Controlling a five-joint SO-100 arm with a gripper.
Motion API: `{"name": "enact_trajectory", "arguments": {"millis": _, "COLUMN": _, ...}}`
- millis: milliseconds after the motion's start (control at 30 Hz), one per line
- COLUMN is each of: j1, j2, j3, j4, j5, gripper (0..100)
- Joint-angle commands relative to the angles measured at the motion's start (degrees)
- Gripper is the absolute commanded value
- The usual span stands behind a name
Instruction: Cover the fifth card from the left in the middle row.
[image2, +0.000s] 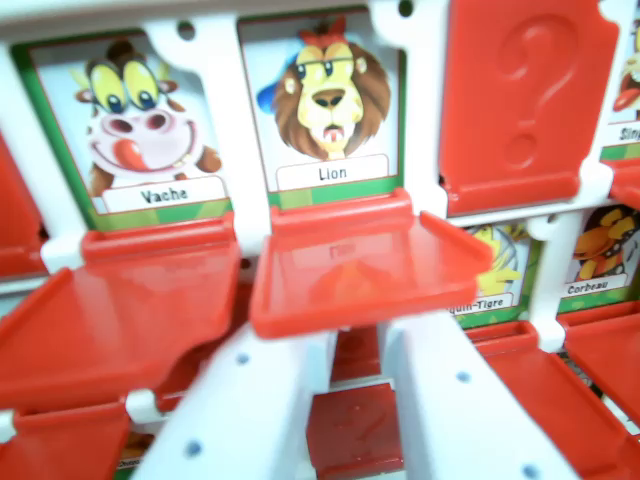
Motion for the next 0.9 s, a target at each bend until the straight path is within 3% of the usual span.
{"name": "enact_trajectory", "arguments": {"millis": 0, "j1": -1.0, "j2": 7.6, "j3": -3.6, "j4": 1.4, "j5": 0.4, "gripper": 0}}
{"name": "enact_trajectory", "arguments": {"millis": 200, "j1": -0.6, "j2": 16.1, "j3": 1.4, "j4": 8.5, "j5": -0.4, "gripper": 0}}
{"name": "enact_trajectory", "arguments": {"millis": 467, "j1": -1.2, "j2": 29.5, "j3": 1.0, "j4": 29.2, "j5": 0.5, "gripper": 0}}
{"name": "enact_trajectory", "arguments": {"millis": 600, "j1": -2.0, "j2": 36.2, "j3": 2.0, "j4": 37.2, "j5": -1.1, "gripper": 0}}
{"name": "enact_trajectory", "arguments": {"millis": 867, "j1": -3.5, "j2": 48.8, "j3": 5.6, "j4": 40.7, "j5": -1.5, "gripper": 0}}
